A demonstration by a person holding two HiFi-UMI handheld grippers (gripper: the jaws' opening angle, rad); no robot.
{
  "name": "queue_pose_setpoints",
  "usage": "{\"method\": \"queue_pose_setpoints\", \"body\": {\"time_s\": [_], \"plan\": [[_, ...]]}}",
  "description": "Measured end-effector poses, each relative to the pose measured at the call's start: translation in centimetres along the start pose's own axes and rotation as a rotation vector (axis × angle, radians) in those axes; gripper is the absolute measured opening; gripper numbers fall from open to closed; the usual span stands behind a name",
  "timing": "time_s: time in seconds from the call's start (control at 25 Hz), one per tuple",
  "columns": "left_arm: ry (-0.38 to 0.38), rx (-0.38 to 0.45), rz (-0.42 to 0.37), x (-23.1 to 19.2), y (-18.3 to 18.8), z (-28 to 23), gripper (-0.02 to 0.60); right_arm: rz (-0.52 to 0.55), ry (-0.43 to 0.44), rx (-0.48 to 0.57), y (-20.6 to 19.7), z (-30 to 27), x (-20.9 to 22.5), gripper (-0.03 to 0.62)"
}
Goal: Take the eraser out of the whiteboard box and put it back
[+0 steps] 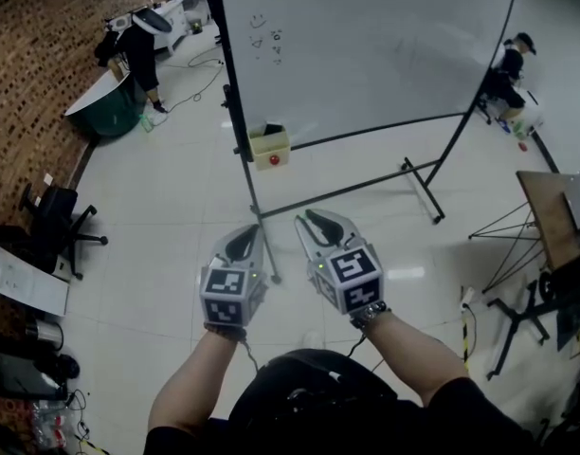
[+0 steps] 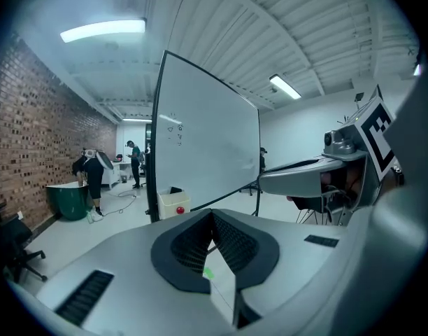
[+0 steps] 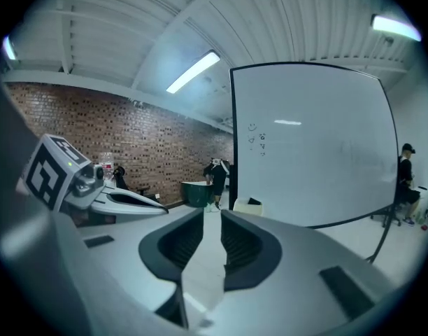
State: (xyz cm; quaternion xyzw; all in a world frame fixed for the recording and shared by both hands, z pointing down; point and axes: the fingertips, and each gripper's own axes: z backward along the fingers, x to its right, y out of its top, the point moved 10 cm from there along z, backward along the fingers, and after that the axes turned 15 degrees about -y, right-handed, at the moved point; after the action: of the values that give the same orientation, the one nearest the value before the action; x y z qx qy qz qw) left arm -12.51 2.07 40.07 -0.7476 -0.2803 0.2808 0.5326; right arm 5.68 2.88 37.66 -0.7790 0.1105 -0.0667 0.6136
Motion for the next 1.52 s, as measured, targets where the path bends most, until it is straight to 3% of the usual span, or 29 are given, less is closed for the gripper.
{"method": "queue_pose_setpoints", "body": {"time_s": [0.28,0.68,1.16,1.52], "plan": [[0.048,-0.011,0.004,-1.7,1.5,-4.0,-0.003,-0.012,0.05,-0.027,0.5,-4.5,3.2,0.152],[0.061,-0.034,0.016,-4.9,2.0,-7.3,-0.003,-0.037,0.061,-0.066,0.8,-10.4,5.0,0.23],[0.001,-0.026,0.03,-15.7,4.0,-12.4,-0.003,-0.053,-0.01,-0.121,1.8,-22.5,5.0,0.273],[-0.046,-0.076,0.023,-23.8,4.7,-16.1,-0.003,-0.081,-0.102,-0.206,1.3,-31.5,5.2,0.313]]}}
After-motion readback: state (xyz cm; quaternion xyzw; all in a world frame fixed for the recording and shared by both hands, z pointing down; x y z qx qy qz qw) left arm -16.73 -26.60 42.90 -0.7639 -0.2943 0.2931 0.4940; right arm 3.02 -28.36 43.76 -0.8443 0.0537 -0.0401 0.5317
